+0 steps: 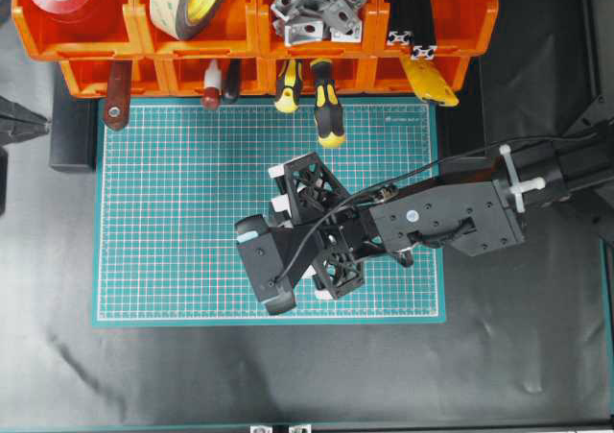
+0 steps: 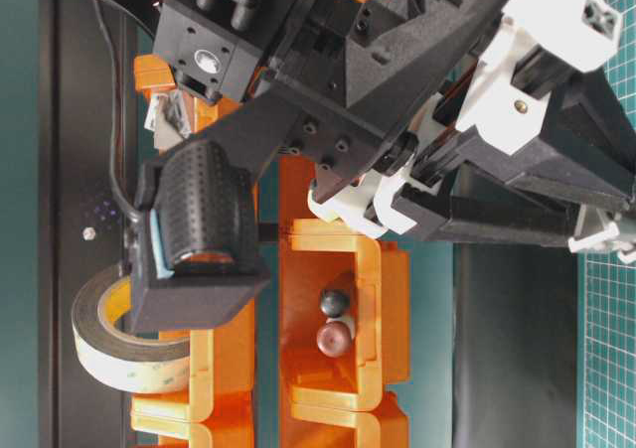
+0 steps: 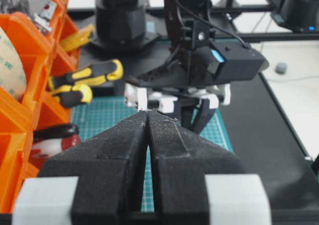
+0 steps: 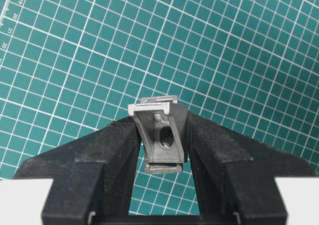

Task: Pick corner brachets from container rack with right arm.
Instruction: 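Open the right gripper to drop the brackets onto the mat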

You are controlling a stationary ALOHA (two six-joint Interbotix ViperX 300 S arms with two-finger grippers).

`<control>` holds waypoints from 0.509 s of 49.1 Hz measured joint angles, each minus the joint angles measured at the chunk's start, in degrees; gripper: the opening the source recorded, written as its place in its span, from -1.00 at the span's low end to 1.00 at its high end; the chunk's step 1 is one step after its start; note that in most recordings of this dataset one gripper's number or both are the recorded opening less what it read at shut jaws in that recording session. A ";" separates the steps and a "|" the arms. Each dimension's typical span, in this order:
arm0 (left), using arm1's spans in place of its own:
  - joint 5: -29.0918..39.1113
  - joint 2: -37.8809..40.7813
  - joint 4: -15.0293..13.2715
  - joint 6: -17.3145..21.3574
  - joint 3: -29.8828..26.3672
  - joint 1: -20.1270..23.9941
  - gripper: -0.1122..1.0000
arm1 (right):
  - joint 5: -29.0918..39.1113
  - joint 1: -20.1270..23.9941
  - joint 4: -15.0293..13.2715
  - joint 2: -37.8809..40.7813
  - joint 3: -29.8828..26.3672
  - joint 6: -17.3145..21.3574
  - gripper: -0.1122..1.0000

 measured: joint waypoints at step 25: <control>0.09 0.00 0.00 0.00 0.00 0.00 -0.79 | -2.37 0.00 0.09 0.70 -0.09 -0.44 -0.14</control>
